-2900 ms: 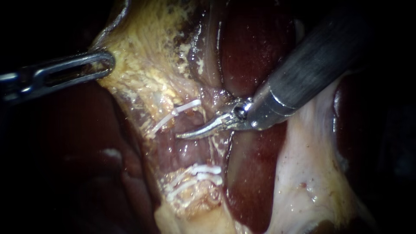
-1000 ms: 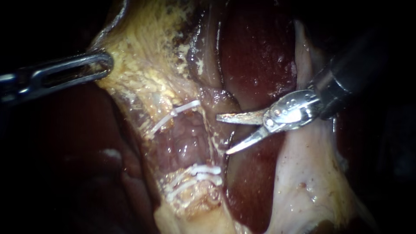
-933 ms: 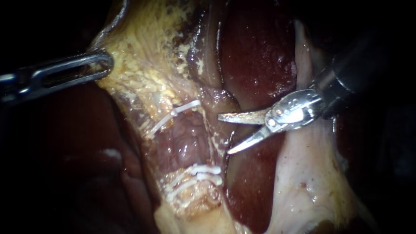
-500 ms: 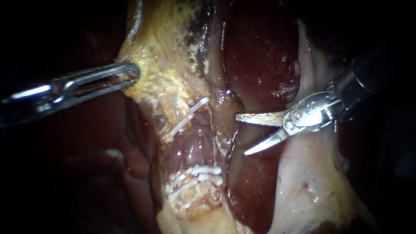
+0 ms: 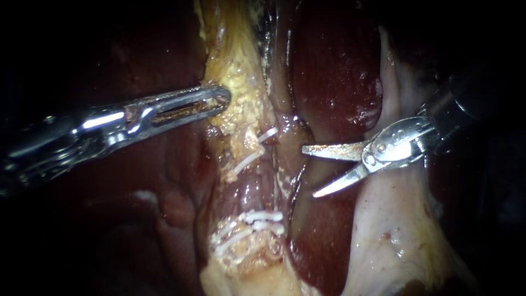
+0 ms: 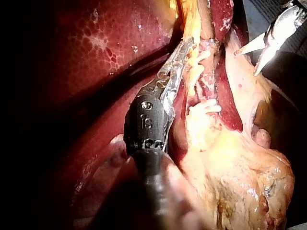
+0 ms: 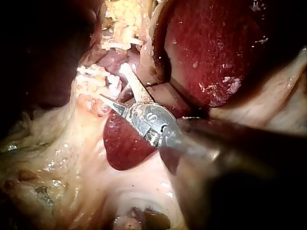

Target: Go back from the cut right tube

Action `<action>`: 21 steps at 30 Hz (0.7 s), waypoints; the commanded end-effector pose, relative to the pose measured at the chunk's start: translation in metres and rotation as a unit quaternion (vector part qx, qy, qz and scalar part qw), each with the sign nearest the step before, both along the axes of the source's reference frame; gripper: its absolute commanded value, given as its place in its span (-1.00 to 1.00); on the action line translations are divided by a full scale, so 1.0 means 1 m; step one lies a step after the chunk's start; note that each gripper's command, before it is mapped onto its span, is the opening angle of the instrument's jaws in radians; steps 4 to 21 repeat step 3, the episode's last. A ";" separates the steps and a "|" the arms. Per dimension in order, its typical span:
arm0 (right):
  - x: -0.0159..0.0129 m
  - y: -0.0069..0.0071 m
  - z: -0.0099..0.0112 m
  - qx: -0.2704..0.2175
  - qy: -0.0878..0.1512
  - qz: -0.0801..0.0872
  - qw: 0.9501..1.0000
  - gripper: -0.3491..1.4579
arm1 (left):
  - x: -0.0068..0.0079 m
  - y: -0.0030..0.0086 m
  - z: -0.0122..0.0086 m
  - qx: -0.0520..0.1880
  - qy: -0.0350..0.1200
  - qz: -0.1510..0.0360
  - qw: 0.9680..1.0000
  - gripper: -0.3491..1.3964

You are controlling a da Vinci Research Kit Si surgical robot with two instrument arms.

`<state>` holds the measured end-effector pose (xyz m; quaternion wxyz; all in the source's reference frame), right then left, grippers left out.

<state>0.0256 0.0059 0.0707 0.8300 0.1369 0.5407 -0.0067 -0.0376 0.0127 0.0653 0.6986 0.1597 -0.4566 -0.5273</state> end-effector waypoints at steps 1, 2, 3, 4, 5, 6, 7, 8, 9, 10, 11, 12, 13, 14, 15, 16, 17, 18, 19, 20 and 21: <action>0.0000 0.0000 0.0000 0.000 0.000 0.000 1.000 0.97 | 0.0001 0.0000 0.0000 0.000 0.000 0.000 1.000 -1.00; 0.0000 0.0000 0.0000 0.000 0.001 0.001 1.000 0.97 | 0.0001 0.0000 0.0000 0.000 0.000 0.000 1.000 -1.00; 0.0000 0.0000 -0.0001 0.000 0.001 0.001 1.000 0.97 | 0.0001 0.0000 0.0000 0.000 0.000 0.000 1.000 -1.00; 0.0000 0.0000 -0.0001 0.000 0.001 0.001 1.000 0.97 | 0.0001 0.0000 0.0000 0.000 0.000 0.000 1.000 -1.00; 0.0000 0.0000 -0.0001 0.000 0.001 0.001 1.000 0.97 | 0.0001 0.0000 0.0000 0.000 0.000 0.000 1.000 -1.00; 0.0000 0.0000 -0.0001 0.000 0.001 0.001 1.000 0.97 | 0.0001 0.0000 0.0000 0.000 0.000 0.000 1.000 -1.00; 0.0000 0.0000 -0.0001 0.000 0.001 0.001 1.000 0.97 | 0.0001 0.0000 0.0000 0.000 0.000 0.000 1.000 -1.00; 0.0000 0.0000 -0.0001 0.000 0.001 0.001 1.000 0.97 | 0.0001 0.0000 0.0000 0.000 0.000 0.000 1.000 -1.00; 0.0000 0.0000 -0.0001 0.000 0.001 0.001 1.000 0.97 | 0.0001 0.0000 0.0000 0.000 0.000 0.000 1.000 -1.00; 0.0000 0.0000 -0.0001 0.000 0.001 0.001 1.000 0.97 | 0.0001 0.0000 0.0000 0.000 0.000 0.000 1.000 -1.00; 0.0000 0.0000 -0.0001 0.000 0.001 0.001 1.000 0.97 | 0.0001 0.0000 0.0000 0.000 0.000 0.000 1.000 -1.00; 0.0000 0.0000 -0.0001 0.000 0.001 0.001 1.000 0.97 | 0.0001 0.0000 0.0000 0.000 0.000 0.000 1.000 -1.00; 0.0000 0.0000 -0.0001 0.000 0.001 0.001 1.000 0.97 | 0.0001 0.0000 0.0000 0.000 0.000 0.000 1.000 -1.00; 0.0000 0.0000 -0.0001 0.000 0.001 0.001 1.000 0.97 | 0.0001 0.0000 0.0000 0.000 0.000 0.000 1.000 -1.00; 0.0000 0.0000 -0.0001 0.000 0.001 0.001 1.000 0.97 | 0.0001 0.0000 0.0000 0.000 0.000 0.000 1.000 -1.00; 0.0000 0.0000 -0.0001 0.000 0.001 0.001 1.000 0.97 | 0.0001 0.0000 0.0000 0.000 0.000 0.000 1.000 -1.00; 0.0000 0.0000 -0.0001 0.000 0.001 0.001 1.000 0.97 | 0.0001 0.0000 0.0000 0.000 0.000 0.000 1.000 -1.00; 0.0000 0.0000 -0.0001 0.000 0.001 0.001 1.000 0.97 | 0.0001 0.0000 0.0000 0.000 0.000 0.000 1.000 -1.00; 0.0000 0.0000 -0.0001 0.000 0.001 0.001 1.000 0.97 | 0.0001 0.0000 0.0000 0.000 0.000 0.000 1.000 -1.00; 0.0000 0.0000 -0.0001 0.000 0.001 0.001 1.000 0.97 | 0.0001 0.0000 0.0000 0.000 0.000 0.000 1.000 -1.00; 0.0000 0.0000 -0.0001 0.000 0.001 0.001 1.000 0.97 | 0.0001 0.0000 0.0000 0.000 0.000 0.000 1.000 -1.00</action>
